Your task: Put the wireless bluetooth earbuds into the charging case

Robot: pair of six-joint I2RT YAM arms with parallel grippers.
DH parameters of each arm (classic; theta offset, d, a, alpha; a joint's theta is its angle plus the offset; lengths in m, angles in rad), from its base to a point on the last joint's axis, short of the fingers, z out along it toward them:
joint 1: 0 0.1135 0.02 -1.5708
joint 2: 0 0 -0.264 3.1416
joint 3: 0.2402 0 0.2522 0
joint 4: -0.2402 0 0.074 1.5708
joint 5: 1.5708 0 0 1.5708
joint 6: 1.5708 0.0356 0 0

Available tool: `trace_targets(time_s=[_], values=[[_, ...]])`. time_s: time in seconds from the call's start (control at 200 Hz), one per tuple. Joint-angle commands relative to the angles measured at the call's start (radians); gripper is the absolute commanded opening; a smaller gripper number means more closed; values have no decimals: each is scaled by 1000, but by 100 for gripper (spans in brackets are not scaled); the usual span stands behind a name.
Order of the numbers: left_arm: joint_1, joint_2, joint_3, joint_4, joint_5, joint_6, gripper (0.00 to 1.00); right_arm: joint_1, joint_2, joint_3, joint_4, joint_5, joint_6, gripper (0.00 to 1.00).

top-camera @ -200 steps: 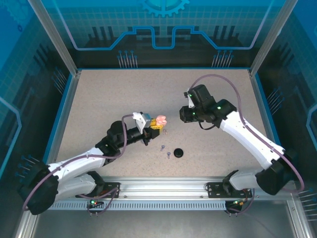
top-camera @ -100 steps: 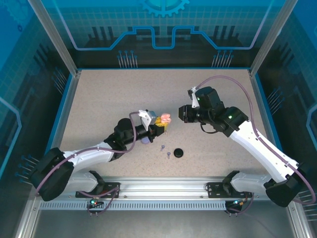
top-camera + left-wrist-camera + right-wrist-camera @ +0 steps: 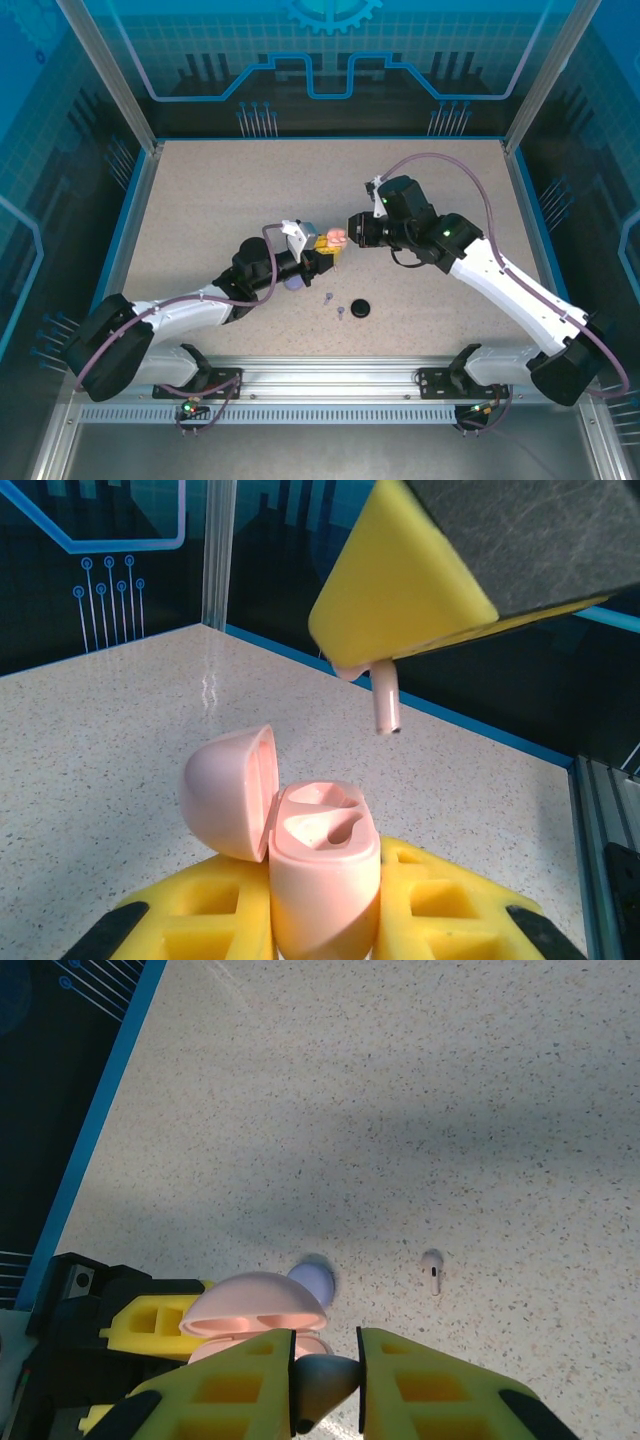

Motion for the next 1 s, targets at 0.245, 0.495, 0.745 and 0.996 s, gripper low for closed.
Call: trace_targets(time_s=[0.245,0.495,0.745,0.996], values=[[-7,-3,30,46,21,0,4,39,45,32,18,18,10,20],[-8,-14,28,37,16,3,4,57,54,26,16,18,16,20],[-7,-14,27,37,17,3,4,61,56,24,20,60,29,20],[-7,-15,25,35,11,4,4,64,57,26,9,68,28,20]])
